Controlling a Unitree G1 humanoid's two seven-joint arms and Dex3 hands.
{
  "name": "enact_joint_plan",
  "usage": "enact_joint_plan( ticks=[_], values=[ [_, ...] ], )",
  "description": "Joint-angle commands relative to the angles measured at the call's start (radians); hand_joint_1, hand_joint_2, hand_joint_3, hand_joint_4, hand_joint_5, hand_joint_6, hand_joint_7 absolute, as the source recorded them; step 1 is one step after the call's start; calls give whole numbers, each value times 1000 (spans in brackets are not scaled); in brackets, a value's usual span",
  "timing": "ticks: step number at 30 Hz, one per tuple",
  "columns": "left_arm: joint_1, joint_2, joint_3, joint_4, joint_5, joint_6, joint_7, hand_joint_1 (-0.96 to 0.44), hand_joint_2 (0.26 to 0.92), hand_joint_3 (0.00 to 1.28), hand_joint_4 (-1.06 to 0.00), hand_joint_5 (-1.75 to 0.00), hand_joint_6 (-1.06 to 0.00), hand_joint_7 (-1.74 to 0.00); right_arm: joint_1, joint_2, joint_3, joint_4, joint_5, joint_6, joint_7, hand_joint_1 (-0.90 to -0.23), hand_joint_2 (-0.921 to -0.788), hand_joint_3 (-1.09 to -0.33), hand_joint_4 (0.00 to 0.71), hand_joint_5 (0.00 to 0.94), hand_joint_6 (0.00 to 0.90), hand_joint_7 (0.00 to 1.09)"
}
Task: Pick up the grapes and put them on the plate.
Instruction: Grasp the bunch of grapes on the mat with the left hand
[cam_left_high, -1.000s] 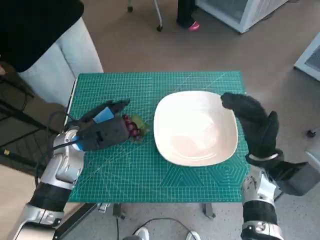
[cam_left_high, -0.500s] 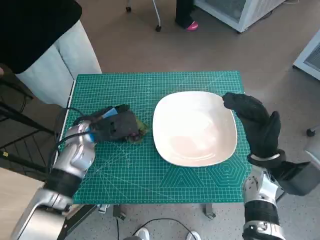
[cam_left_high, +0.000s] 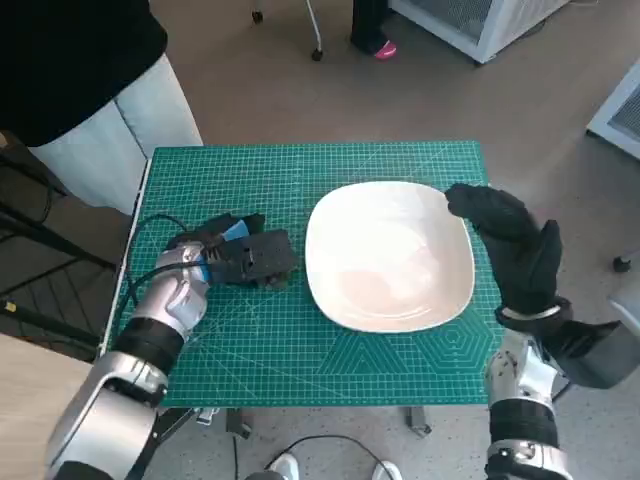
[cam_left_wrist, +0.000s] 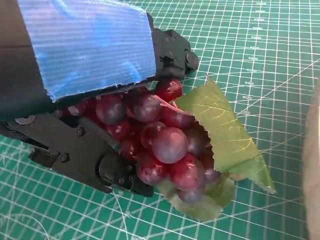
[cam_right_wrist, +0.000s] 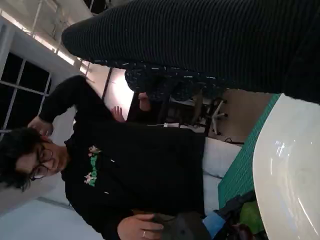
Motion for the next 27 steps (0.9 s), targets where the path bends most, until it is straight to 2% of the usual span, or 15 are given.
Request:
enact_joint_plan(
  ticks=[1,14,27],
  values=[
    [-15,-7,-14,55,11,-21,15,-294,760,0,-24,-6,-199,-2,4,-4,-7,17,8,15,9,-381,-921,-520,538,0,506,0],
    [-39,-25,-19,169,9,-39,41,-334,757,0,-39,-4,-199,-1,-3,-2,-10,24,5,16,7,-381,-921,-525,534,0,501,0],
    [-48,-34,-35,232,9,-49,23,-364,765,2,-90,-14,-224,-9,-2,-3,-10,20,2,12,8,-382,-921,-527,533,0,500,0]
  ],
)
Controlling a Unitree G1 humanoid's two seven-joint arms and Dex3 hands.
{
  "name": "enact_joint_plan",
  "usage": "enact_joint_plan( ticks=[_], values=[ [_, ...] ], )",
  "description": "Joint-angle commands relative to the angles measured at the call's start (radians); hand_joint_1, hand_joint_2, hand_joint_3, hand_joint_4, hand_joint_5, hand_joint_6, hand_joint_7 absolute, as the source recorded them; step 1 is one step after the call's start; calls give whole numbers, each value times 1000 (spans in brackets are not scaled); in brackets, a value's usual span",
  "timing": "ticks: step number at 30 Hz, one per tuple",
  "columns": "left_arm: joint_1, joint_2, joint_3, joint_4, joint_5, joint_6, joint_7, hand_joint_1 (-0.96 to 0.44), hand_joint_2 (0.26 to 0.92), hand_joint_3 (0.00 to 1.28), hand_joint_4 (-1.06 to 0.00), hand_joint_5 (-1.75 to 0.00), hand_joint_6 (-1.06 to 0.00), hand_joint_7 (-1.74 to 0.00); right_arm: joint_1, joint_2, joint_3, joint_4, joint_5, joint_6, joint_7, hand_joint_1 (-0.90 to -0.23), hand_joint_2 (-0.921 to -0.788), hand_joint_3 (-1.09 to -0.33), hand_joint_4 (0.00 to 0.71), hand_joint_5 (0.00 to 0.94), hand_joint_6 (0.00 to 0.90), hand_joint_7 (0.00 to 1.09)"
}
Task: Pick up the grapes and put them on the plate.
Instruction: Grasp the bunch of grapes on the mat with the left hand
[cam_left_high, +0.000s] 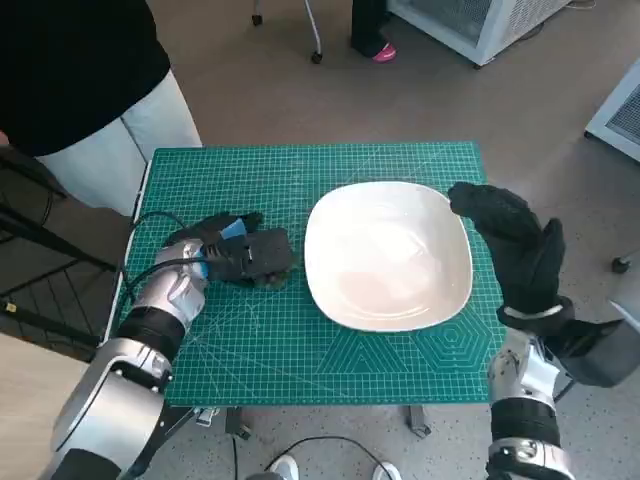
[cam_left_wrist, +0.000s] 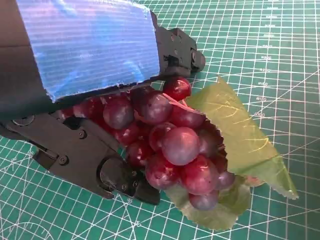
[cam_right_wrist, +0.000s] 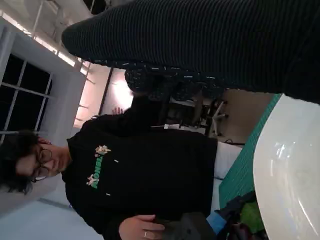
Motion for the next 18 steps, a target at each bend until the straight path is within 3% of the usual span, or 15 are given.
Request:
enact_joint_plan(
  ticks=[1,14,18],
  values=[
    [29,-8,-12,43,6,8,-22,-366,765,3,-96,-14,-227,-10,12,-1,0,8,1,4,6,-382,-921,-528,533,0,500,1],
    [33,-9,8,46,-8,10,20,-304,765,0,-195,-23,-351,-41,8,-5,1,15,-4,-5,11,-383,-921,-530,536,1,500,0],
    [45,-13,2,44,1,0,84,-179,772,2,-433,-71,-484,-48,7,-7,1,18,-5,-7,9,-380,-921,-533,535,1,499,0]
  ],
)
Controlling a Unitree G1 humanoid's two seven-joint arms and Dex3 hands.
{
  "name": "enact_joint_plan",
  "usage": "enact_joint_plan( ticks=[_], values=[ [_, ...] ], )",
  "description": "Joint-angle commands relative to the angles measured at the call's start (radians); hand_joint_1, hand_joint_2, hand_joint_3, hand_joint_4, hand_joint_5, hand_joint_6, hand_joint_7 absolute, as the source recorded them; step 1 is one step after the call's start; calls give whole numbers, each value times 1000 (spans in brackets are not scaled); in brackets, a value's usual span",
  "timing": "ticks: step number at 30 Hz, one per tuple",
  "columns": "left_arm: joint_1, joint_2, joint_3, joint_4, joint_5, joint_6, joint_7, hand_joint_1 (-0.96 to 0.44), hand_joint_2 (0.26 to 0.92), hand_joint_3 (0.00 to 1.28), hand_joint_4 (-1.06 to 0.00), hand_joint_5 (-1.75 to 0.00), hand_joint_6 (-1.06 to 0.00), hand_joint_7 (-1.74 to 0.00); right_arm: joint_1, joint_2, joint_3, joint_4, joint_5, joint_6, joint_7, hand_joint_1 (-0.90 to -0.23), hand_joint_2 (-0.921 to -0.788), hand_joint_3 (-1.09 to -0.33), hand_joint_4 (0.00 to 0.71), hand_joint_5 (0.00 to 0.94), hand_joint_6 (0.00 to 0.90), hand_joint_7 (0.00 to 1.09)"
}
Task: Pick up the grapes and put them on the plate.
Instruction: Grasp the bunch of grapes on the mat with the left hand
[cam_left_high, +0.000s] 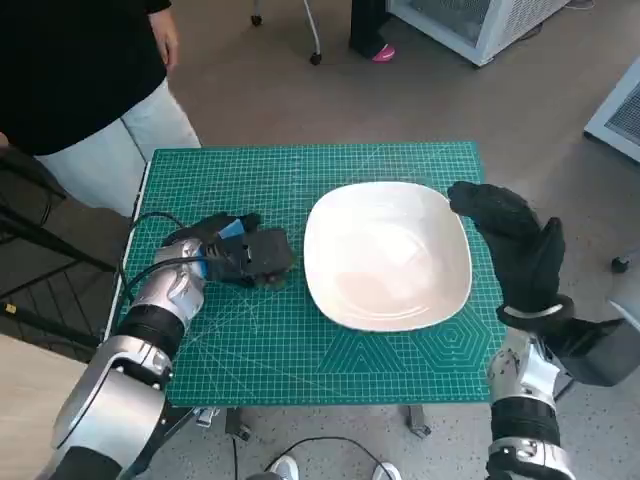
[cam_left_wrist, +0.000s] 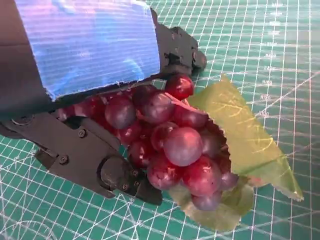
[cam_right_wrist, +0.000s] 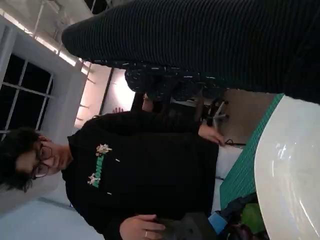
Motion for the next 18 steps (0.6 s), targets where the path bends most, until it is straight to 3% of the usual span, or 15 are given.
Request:
enact_joint_plan(
  ticks=[1,3,5,7,9,12,18],
  values=[
    [55,-10,-7,22,10,-1,67,-128,783,6,-499,-142,-527,-50,6,-6,1,16,-4,1,7,-380,-921,-533,535,1,498,0],
    [58,-12,-17,23,20,-3,97,41,828,35,-589,-503,-629,-63,6,-7,1,17,-4,1,6,-379,-921,-534,535,1,498,0],
    [61,-13,-32,21,35,-5,124,197,878,73,-612,-924,-726,-130,5,-7,1,17,-4,1,6,-379,-921,-535,535,1,498,0],
    [65,-13,-49,18,51,-6,149,178,901,93,-603,-1152,-743,-386,4,-7,1,17,-4,0,6,-378,-921,-535,535,1,498,0],
    [66,-12,-61,18,61,-8,161,89,911,110,-567,-1282,-701,-716,4,-7,1,18,-4,1,6,-378,-921,-535,536,1,498,0],
    [63,-12,-65,19,64,-11,160,30,917,131,-526,-1350,-660,-990,2,-7,1,19,-5,1,5,-378,-921,-534,536,1,498,0],
    [53,-14,-59,23,53,-4,138,5,920,150,-513,-1384,-618,-1124,-1,-8,1,19,-7,2,1,-379,-921,-534,536,1,498,0]
  ],
)
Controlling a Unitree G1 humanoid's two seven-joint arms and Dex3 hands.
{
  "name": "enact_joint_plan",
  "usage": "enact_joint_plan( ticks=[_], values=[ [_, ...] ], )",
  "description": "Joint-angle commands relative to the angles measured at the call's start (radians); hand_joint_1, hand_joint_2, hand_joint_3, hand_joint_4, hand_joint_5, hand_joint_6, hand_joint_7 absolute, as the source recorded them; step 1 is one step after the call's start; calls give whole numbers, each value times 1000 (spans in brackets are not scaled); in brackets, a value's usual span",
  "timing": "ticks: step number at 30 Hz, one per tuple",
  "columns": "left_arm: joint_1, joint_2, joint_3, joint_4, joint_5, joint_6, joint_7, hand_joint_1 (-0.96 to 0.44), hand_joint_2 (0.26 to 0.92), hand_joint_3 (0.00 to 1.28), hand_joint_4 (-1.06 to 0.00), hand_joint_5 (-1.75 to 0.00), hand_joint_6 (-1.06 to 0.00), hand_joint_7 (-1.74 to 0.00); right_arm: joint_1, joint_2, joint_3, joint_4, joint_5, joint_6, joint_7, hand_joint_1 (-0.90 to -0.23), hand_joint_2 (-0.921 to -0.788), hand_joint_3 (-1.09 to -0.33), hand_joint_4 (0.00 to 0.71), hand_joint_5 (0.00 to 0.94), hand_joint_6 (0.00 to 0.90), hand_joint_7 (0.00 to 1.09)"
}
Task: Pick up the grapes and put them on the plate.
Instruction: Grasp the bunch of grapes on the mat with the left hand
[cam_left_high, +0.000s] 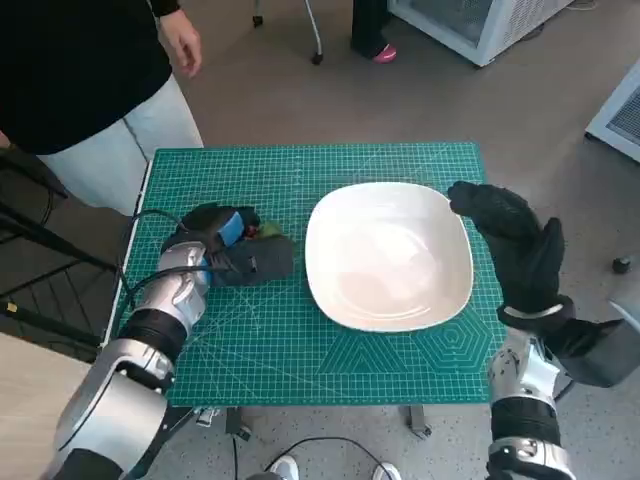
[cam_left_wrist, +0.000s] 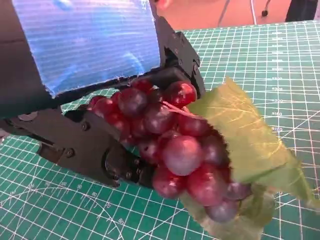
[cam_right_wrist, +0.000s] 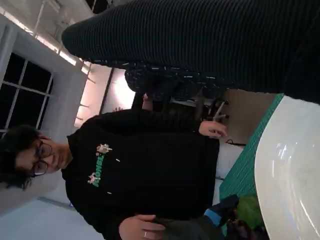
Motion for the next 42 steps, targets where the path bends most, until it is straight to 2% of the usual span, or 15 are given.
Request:
enact_joint_plan(
  ticks=[1,29,42],
  values=[
    [40,-13,-7,24,2,9,-32,4,920,151,-513,-1390,-615,-1124,3,-7,1,15,-7,4,1,-379,-921,-533,536,1,498,0],
    [30,0,1,19,-1,5,-54,1,920,131,-570,-1372,-609,-1097,-1,-2,0,14,-9,3,-3,-382,-921,-529,538,1,499,1],
    [25,14,0,-11,3,14,-62,1,921,172,-462,-1289,-617,-1271,-4,1,0,16,-8,3,-4,-380,-921,-528,539,1,500,1]
  ],
)
